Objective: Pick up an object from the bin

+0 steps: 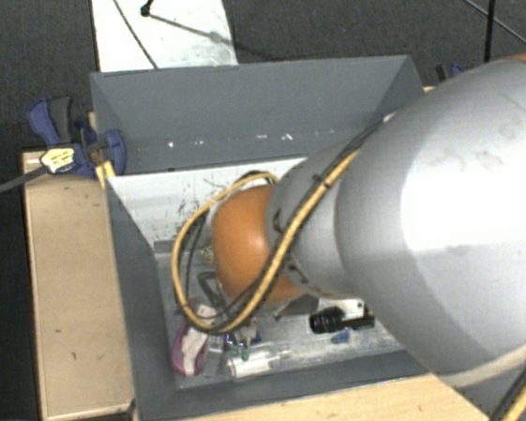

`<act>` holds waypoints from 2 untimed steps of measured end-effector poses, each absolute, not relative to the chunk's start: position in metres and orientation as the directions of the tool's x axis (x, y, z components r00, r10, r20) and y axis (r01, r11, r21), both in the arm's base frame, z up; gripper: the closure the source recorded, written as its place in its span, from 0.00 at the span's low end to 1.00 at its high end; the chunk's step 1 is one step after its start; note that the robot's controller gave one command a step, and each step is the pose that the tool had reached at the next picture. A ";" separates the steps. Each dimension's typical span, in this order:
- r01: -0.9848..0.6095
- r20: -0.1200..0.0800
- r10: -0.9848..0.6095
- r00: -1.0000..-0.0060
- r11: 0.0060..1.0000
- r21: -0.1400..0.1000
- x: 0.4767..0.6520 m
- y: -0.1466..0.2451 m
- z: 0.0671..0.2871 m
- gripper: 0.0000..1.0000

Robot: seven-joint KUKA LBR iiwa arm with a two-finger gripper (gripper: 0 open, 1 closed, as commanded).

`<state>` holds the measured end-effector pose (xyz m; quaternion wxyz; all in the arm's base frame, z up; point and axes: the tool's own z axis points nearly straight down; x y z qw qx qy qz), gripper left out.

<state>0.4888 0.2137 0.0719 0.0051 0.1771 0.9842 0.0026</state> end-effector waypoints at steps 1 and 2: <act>0.354 -0.022 0.354 -0.935 0.935 0.012 0.494 0.211 0.075 1.00; 0.338 -0.007 0.338 -0.941 0.941 0.006 0.494 0.196 0.167 1.00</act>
Offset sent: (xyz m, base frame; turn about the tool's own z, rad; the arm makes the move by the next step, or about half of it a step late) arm 0.0000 0.0000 0.0000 0.0000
